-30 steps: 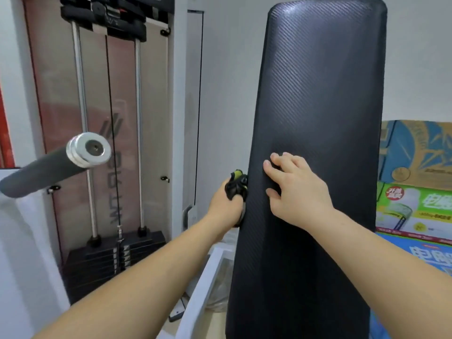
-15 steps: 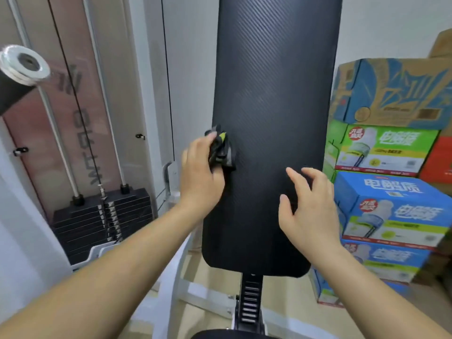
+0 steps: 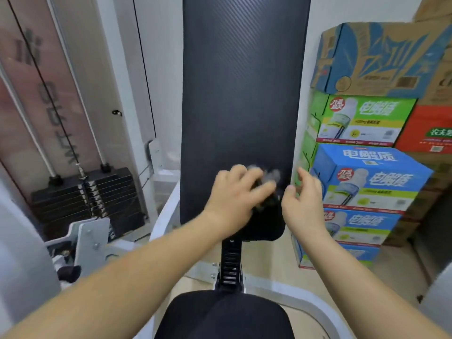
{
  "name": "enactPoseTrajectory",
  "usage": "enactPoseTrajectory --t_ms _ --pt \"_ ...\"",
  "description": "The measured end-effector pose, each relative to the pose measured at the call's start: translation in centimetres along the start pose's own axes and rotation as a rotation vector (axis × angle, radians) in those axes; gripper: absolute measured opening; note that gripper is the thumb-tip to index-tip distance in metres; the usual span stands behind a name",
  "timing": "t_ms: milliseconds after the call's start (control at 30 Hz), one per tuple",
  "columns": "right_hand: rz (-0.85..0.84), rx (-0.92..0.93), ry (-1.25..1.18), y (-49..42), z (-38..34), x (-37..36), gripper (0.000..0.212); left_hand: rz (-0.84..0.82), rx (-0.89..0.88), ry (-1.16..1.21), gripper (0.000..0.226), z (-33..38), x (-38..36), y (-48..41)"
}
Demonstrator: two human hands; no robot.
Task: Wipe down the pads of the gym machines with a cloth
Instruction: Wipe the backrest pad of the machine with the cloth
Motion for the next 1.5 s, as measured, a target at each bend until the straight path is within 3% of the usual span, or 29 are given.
enactPoseTrajectory --t_ms 100,167,200,267,333,467,500,600,700,800,900,967,1033,1100,1167,1267,1367,1433,1500 --pt "-0.081 -0.074 0.011 1.4 1.9 -1.2 0.048 -0.303 -0.217 -0.099 0.049 3.0 -4.8 9.4" --pt "-0.106 -0.084 0.029 2.1 2.7 -1.4 0.048 -0.403 -0.298 -0.157 0.038 1.6 -4.8 13.2" --pt "-0.111 -0.093 0.032 2.3 3.0 -1.4 0.047 -0.376 -0.297 -0.162 0.035 0.3 -3.8 14.2" --pt "-0.110 -0.109 0.039 2.5 3.5 -1.5 0.045 -0.231 -0.206 -0.102 0.051 -2.8 -1.2 15.1" --pt "-0.090 -0.114 0.043 2.4 3.5 -1.7 0.045 -0.022 0.092 0.047 0.063 -5.6 1.9 14.4" --pt "-0.053 -0.109 0.081 2.7 3.2 -2.1 0.044 0.565 1.208 0.591 0.058 -6.4 2.5 12.2" --pt "-0.050 -0.101 0.097 2.8 3.2 -2.1 0.045 0.673 1.393 0.743 0.057 -5.3 1.6 11.8" --pt "-0.069 -0.096 0.136 3.2 3.3 -2.2 0.048 0.844 1.603 0.840 0.059 -2.6 0.2 11.4" --pt "-0.084 -0.120 0.118 3.9 2.7 -2.4 0.051 0.751 1.713 0.880 0.065 -0.1 -0.7 11.9" --pt "-0.080 -0.132 0.035 4.7 2.0 -1.9 0.049 0.577 1.619 1.186 0.056 4.6 -1.6 10.3" --pt "-0.119 -0.122 -0.102 6.1 1.6 -0.2 0.029 0.418 1.252 1.218 0.049 6.8 -0.9 7.0" --pt "-0.339 -0.218 -0.392 7.1 0.7 0.8 0.024 0.354 1.077 1.137 0.051 7.1 -0.2 5.1" --pt "-0.500 -0.306 -0.559 7.1 0.4 1.5 0.026 0.163 0.946 1.144 0.056 8.2 0.4 3.1" --pt "-0.377 -0.360 -0.556 6.0 1.1 1.9 0.026 -0.103 0.802 1.210 0.064 8.9 0.9 1.7" --pt "-0.186 -0.473 -0.588 3.8 2.4 2.5 0.027 -0.202 0.671 1.202 0.064 7.5 2.5 -0.2" --pt "-0.001 -0.510 -0.574 -1.1 2.2 3.8 0.041 -0.087 0.496 0.702 0.061 2.2 5.5 -4.3" --pt "0.126 -0.306 -0.476 -7.6 -2.1 6.4 0.048 -0.102 0.338 0.034 0.074 -2.4 7.8 -9.0" --pt "0.182 -0.157 -0.438 -11.9 -5.9 8.2 0.036 -0.188 0.328 -0.151 0.088 -3.8 8.4 -11.3" --pt "0.227 -0.007 -0.368 -16.4 -10.3 9.6 0.030 -0.221 0.331 -0.173 0.096 -4.8 8.2 -12.6"
Point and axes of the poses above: each hand's wrist, its own y-axis away from the middle knuckle, its own x-axis out of the back of the hand, z = x × y, the point moved 3 cm from there along -y, towards the middle knuckle, and after that the axes turned 15 degrees about y, right-handed, at the moved point
